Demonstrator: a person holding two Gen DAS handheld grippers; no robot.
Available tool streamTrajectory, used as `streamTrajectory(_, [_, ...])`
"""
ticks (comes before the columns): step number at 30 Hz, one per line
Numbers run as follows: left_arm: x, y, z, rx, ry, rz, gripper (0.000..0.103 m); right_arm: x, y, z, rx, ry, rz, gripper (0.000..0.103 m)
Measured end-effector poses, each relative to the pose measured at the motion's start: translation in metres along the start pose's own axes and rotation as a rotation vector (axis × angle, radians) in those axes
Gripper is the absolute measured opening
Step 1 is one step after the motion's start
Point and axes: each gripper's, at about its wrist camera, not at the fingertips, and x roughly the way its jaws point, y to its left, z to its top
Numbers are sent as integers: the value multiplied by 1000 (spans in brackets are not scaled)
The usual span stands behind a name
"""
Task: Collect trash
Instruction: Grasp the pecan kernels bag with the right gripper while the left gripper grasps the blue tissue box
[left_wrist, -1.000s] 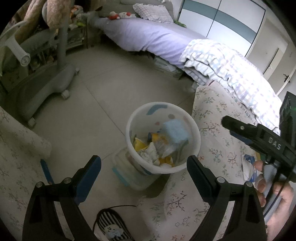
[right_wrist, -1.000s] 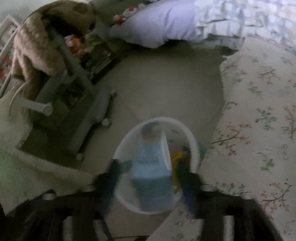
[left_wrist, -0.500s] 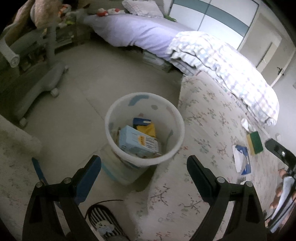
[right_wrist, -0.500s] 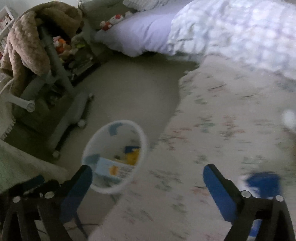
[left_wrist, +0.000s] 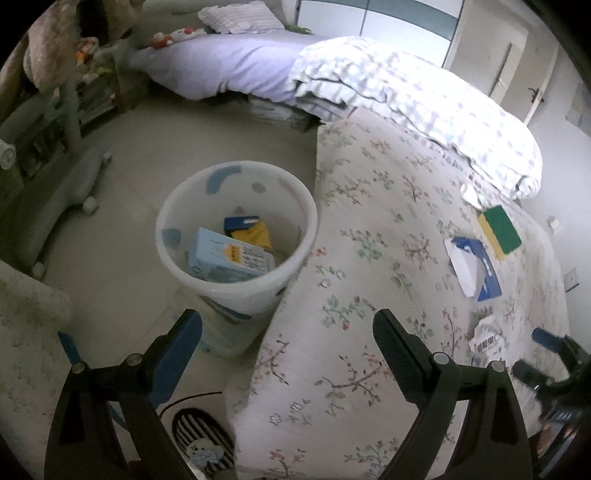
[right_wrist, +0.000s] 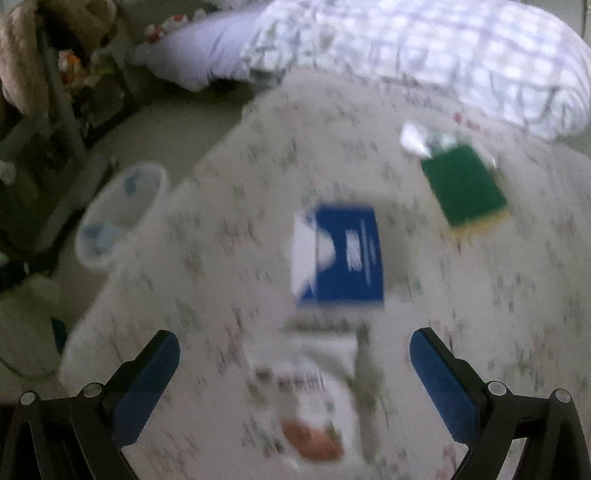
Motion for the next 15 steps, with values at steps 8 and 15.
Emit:
streamTrajectory(8, [13, -12, -12, 37, 35, 1, 95, 20, -1, -43, -19, 20, -33, 103])
streamTrajectory(15, [17, -21, -15, 58, 44, 2, 95, 35, 9, -54, -92, 35, -72, 102])
